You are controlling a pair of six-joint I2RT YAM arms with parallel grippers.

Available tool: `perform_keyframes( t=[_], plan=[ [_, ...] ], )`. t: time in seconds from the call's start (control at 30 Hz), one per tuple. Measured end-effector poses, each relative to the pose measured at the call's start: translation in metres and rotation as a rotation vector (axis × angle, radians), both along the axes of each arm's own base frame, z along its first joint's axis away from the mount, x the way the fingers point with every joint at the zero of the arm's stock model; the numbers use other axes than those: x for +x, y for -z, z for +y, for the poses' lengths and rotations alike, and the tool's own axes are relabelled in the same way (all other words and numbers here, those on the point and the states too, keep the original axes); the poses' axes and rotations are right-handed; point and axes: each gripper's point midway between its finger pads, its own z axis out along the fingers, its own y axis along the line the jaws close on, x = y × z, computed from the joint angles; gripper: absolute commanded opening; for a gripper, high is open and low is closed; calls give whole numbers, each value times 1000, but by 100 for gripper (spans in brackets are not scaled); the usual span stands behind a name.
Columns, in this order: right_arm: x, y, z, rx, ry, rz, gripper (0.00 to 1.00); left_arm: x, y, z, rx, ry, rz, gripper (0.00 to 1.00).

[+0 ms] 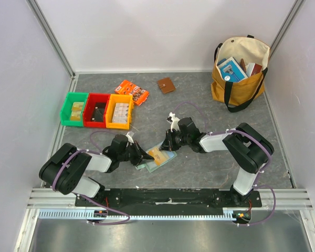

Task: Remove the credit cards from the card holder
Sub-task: Remove the credit card from the card holder.

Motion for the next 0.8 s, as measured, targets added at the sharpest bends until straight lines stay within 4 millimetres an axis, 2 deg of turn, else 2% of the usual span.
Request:
perform_keyframes(
  t=[0.23,0.5,0.8],
  plan=[
    [0,1,-1,1,6,8,13,-2,0,3,-8,-23,3,9],
    [0,1,0,4,8,14,13,-7,1,6,-12,-37,10,29],
    [1,1,0,5,9,14,13,-4,-2,6,-14,-48,2,31]
  ],
)
